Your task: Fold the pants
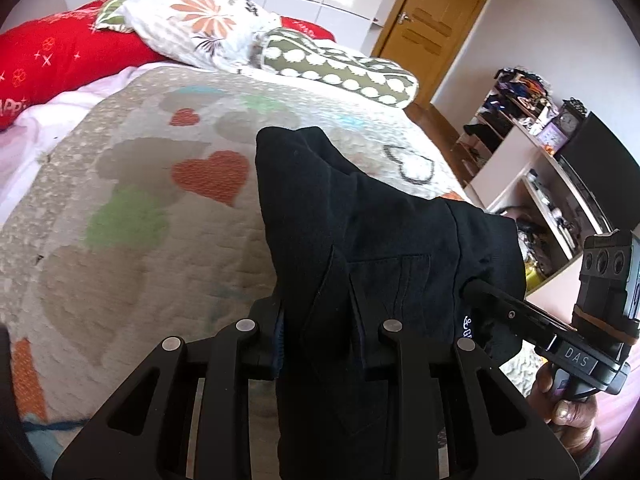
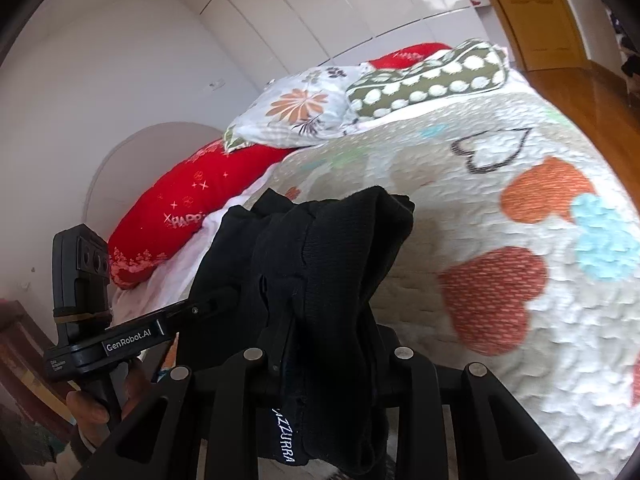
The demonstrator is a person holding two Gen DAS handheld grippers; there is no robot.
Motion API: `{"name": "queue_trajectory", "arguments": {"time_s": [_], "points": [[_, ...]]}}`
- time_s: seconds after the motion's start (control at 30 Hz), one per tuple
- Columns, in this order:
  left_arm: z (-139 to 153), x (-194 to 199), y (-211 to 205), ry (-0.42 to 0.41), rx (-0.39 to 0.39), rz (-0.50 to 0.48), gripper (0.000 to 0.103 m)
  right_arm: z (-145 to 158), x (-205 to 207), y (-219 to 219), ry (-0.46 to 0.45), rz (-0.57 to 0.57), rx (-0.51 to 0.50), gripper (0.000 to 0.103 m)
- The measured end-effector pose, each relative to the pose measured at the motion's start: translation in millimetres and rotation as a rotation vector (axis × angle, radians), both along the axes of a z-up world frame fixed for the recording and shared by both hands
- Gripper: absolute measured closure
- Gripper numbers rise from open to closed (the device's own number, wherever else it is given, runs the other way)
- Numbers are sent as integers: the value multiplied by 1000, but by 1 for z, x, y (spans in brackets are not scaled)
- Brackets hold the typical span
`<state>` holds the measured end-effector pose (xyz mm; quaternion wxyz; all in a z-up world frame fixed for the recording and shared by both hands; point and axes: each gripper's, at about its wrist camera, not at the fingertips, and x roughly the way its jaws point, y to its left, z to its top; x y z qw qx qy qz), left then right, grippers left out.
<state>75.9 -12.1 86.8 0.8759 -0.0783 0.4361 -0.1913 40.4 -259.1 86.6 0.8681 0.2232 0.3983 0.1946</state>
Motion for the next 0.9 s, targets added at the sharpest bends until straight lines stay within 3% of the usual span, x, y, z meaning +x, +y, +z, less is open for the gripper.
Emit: {"name": "queue_trajectory", "arguments": {"time_s": [0.27,0.4,0.57,0.77,0.9], "points": [[-45,27,28,110,-16,51,76,-34,34,26,95,-3,-22,76],[-52,29,32,130,-24,70,58,-55,39,14,159,-50,12,74],[-37,23,35,104,27,106,54,-41,35,11,156,-67,-35,74],[-14,10,32,10,87,122,54,1,27,14,49,-138,-171,74],[-16,21,18,-5,143,138,54,9,41,33,16,-69,-213,74]]}}
